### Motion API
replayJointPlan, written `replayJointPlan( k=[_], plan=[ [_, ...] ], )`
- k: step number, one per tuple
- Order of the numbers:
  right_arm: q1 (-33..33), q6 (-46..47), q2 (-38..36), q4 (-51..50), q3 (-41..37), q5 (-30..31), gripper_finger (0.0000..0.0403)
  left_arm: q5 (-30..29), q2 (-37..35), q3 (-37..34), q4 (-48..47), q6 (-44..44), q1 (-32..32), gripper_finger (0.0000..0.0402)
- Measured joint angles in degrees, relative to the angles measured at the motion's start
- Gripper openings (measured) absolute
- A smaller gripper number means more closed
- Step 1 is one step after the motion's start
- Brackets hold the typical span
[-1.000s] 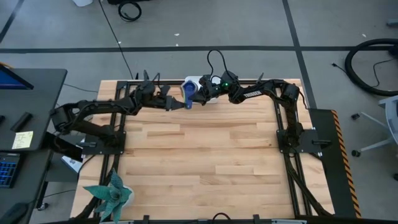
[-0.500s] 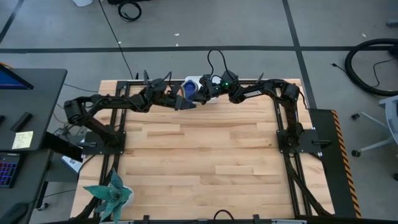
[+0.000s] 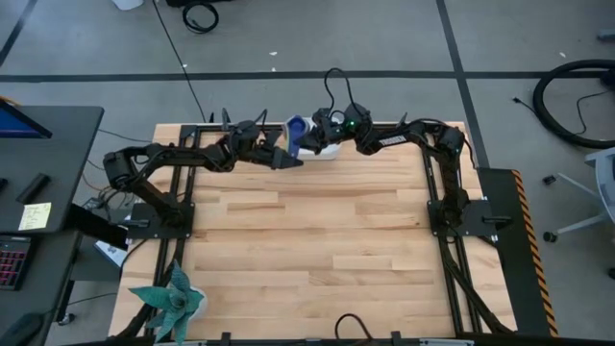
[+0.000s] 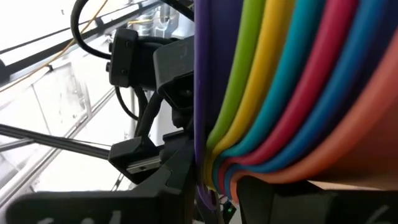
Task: Nest measuring cups in basket
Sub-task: Put the stacked measuring cups into the white bin
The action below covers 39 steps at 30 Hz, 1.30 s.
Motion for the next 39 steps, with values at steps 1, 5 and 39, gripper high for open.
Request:
replayJointPlan(
  k=[1, 5, 39],
  plan=[
    [-0.10, -0.04, 0.00, 0.00, 0.03, 0.08, 0.0095, -0.10, 0.00, 0.00, 0.14, 0.00, 0.27, 0.0069],
    [-0.69, -0.13, 0.00, -0.07, 0.07, 0.57, 0.0095, -0.78, 0.02, 0.00, 0.94, -0.15, 0.98, 0.0072],
    [-2.19, -1.45, -0.09, -0.17, -0.13, -3.89, 0.0095, 1.24, -0.09, -0.15, 6.21, -2.35, 5.75, 0.0093]
  ],
)
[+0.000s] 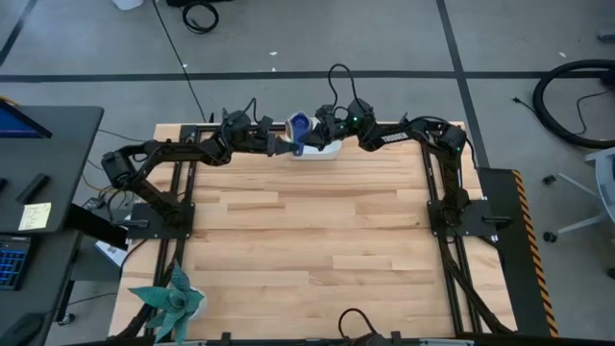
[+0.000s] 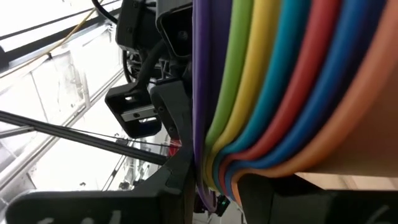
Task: Nest measuring cups in basket
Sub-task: Put the stacked measuring cups into the white bin
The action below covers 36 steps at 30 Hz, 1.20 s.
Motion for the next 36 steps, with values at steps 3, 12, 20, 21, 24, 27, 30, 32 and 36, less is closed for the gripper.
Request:
replayJointPlan(
  k=[3, 12, 20, 21, 24, 27, 30, 32, 36],
  plan=[
    [-0.18, 0.39, 0.00, -0.07, 0.02, 0.45, 0.0095, -1.20, 0.00, 0.02, 0.00, 0.05, -0.09, 0.0093],
    [-0.83, 2.69, 0.11, -2.20, -0.22, 2.13, 0.0095, -0.96, 5.57, 1.65, 3.75, -3.83, -0.11, 0.0093],
    [-1.28, 5.33, 0.09, -5.94, -0.26, 2.75, 0.0095, 0.61, 9.41, 5.40, 2.18, -7.51, 0.45, 0.0093],
    [-1.28, 5.96, 0.09, -6.21, -0.25, 2.64, 0.0095, 0.66, 9.38, 5.41, 1.78, -8.17, 0.47, 0.0093],
    [-1.33, 7.10, 0.09, -7.32, -0.22, 2.30, 0.0095, 0.71, 9.42, 5.51, 0.89, -10.14, 0.70, 0.0093],
    [-2.08, 7.20, 0.09, -8.59, -0.06, 1.96, 0.0095, -0.57, 9.60, 5.69, 0.55, -10.50, 0.66, 0.0093],
    [-2.94, 6.89, 0.09, -9.95, 0.02, 1.70, 0.0095, -1.09, 9.94, 5.75, 0.15, -10.51, 0.61, 0.0093],
    [-3.55, 6.82, 0.09, -10.62, 0.02, 1.39, 0.0095, -1.61, 10.83, 5.91, 0.97, -10.76, 0.59, 0.0093],
    [-4.01, 7.28, 0.14, -11.37, -0.04, 1.19, 0.0095, -1.25, 13.66, 6.62, 2.29, -12.37, 0.51, 0.0093]
  ],
)
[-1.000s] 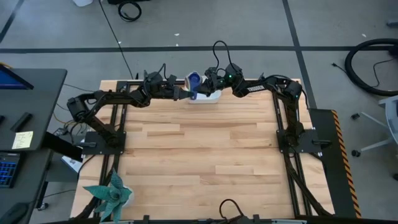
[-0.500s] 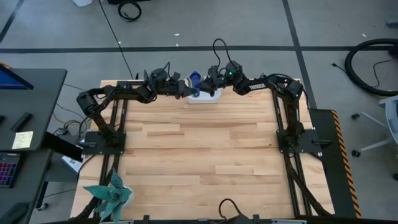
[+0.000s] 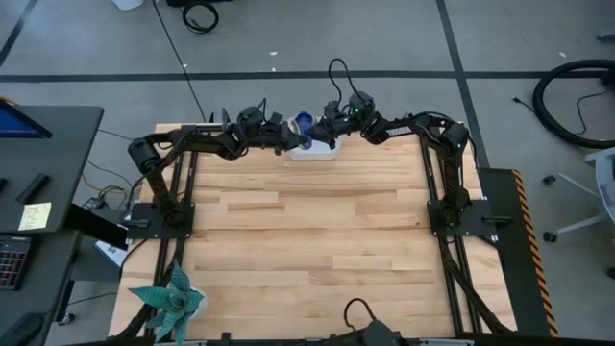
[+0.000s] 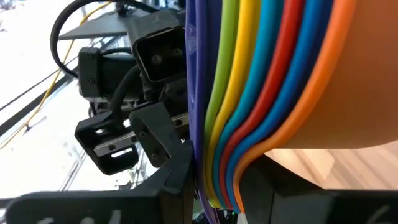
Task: Nest measuring cups in basket
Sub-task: Put the stacked measuring cups into the white bin
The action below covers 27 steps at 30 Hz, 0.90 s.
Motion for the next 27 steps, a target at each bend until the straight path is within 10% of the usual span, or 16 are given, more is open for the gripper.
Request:
replayJointPlan(
  k=[27],
  plan=[
    [-0.87, 3.76, -0.01, -8.25, 0.06, -5.67, 0.0096, 2.67, 4.48, 2.71, -0.06, -6.11, -0.36, 0.0094]
  ],
)
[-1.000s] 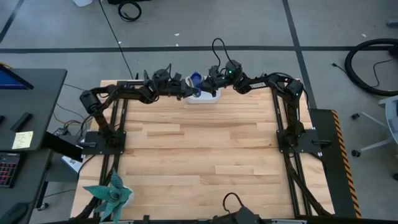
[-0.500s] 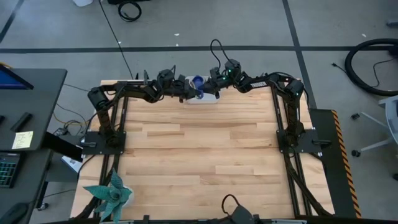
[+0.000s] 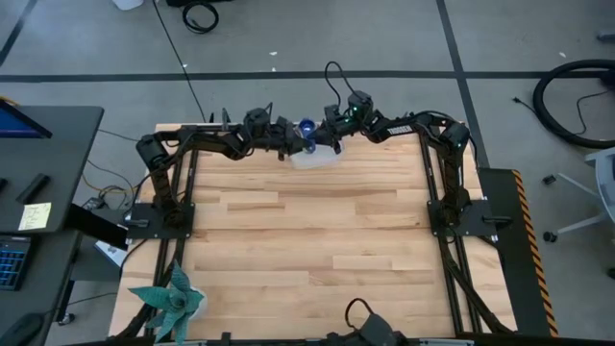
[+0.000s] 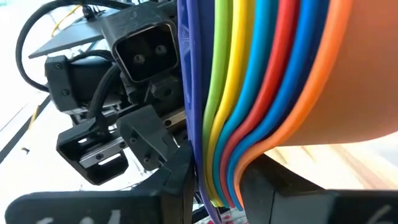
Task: Nest measuring cups in basket
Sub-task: Put the stacked measuring cups into the white bin
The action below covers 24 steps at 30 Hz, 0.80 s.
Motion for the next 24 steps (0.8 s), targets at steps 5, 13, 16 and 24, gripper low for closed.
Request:
replayJointPlan(
  k=[5, 13, 16, 24],
  plan=[
    [-0.02, 5.21, 0.00, 4.50, -0.02, -0.25, 0.0096, 0.10, -0.15, 0.00, 1.93, -1.25, 0.04, 0.0094],
    [1.59, 6.74, -0.70, 4.62, -0.15, -0.41, 0.0096, 3.70, -0.17, -0.17, 2.10, -2.72, -0.72, 0.0094],
    [1.93, 7.19, -1.08, 4.48, -0.21, -1.04, 0.0096, 4.78, -0.16, -0.22, 2.10, -3.60, -1.24, 0.0094],
    [2.84, 4.46, -2.92, 0.01, -0.24, -1.66, 0.0096, 6.85, -0.11, -0.22, 3.16, -4.69, -2.38, 0.0094]
  ],
)
